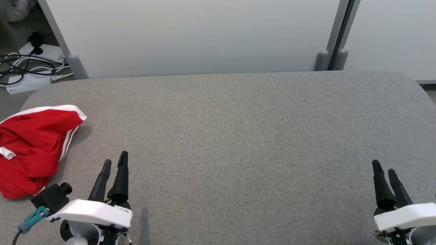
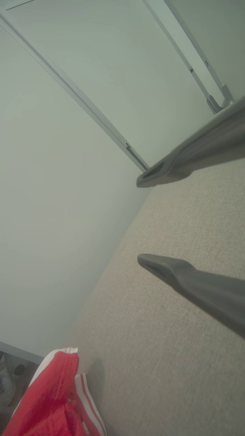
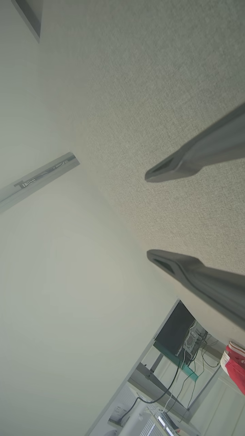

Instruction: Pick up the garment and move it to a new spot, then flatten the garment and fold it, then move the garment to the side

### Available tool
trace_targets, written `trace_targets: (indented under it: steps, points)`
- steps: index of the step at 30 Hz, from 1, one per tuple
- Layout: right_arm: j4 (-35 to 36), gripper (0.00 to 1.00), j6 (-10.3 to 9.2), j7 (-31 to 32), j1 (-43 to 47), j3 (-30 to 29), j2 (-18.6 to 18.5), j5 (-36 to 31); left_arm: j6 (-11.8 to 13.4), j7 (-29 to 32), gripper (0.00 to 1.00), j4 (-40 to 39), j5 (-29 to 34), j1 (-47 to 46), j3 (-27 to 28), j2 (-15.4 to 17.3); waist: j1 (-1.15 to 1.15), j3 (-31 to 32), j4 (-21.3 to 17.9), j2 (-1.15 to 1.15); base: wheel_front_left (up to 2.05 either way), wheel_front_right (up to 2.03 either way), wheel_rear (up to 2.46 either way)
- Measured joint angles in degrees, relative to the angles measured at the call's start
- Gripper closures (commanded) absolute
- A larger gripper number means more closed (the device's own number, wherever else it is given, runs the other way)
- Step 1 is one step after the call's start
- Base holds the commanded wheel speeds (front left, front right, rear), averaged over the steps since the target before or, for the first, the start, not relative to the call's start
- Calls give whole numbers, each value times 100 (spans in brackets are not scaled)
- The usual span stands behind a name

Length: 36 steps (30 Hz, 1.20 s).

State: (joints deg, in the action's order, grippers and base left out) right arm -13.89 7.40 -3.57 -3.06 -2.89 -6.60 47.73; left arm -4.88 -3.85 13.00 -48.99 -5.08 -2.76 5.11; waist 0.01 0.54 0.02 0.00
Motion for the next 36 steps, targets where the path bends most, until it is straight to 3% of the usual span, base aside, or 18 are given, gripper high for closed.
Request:
trace_targets:
  steps: [18, 36]
  points:
    - [-157, 0, 0, -303, 1, 120, -62, -1319, 126, -286, 0, 125, 1216, 1, -261, 130, 0, 27, -17, 0, 0, 0, 0]
    - [-183, 0, 1, -595, 7, 655, -342, -2026, 116, -584, 0, 639, 2104, -237, -241, 205, 0, 56, -37, 0, 0, 0, 0]
